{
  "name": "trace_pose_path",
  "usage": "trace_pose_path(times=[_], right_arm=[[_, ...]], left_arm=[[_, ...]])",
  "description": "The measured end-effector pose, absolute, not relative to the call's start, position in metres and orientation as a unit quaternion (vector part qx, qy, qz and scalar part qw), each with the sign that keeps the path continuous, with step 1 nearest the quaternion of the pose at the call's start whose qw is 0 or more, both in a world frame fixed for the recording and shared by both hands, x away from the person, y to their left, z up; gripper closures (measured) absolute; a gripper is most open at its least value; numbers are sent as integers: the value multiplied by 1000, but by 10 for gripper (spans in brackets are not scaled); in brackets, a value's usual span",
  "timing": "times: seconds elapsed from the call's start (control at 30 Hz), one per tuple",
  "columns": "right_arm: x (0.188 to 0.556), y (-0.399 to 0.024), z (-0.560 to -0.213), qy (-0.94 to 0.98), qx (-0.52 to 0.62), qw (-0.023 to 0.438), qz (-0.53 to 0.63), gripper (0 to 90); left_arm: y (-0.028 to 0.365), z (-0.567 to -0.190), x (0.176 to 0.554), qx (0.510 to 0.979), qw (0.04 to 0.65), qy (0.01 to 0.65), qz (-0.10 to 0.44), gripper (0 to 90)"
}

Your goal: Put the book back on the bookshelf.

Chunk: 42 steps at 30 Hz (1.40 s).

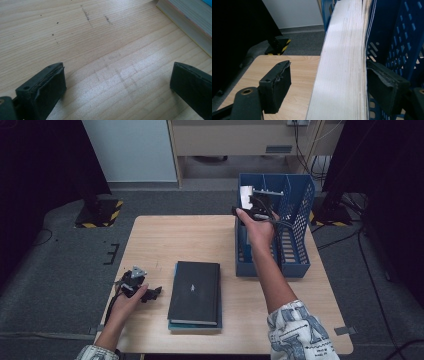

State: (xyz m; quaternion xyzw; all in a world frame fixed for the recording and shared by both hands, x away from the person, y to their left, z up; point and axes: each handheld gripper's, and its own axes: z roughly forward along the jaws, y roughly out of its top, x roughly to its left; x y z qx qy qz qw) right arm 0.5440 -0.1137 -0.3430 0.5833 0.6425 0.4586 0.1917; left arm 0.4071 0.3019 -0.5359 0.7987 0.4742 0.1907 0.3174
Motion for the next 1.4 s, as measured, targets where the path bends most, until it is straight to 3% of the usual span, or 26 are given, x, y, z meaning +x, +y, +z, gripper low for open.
trace_pose_path(times=[0.5,0.93,1.4], right_arm=[[533,-117,-336,657,561,190,466,58],[500,-134,-330,671,535,196,475,39],[465,-163,-355,677,521,182,487,49]], left_arm=[[302,-536,407,799,317,474,191,0],[301,-536,408,799,319,473,191,0],[299,-536,407,800,317,473,189,0]])
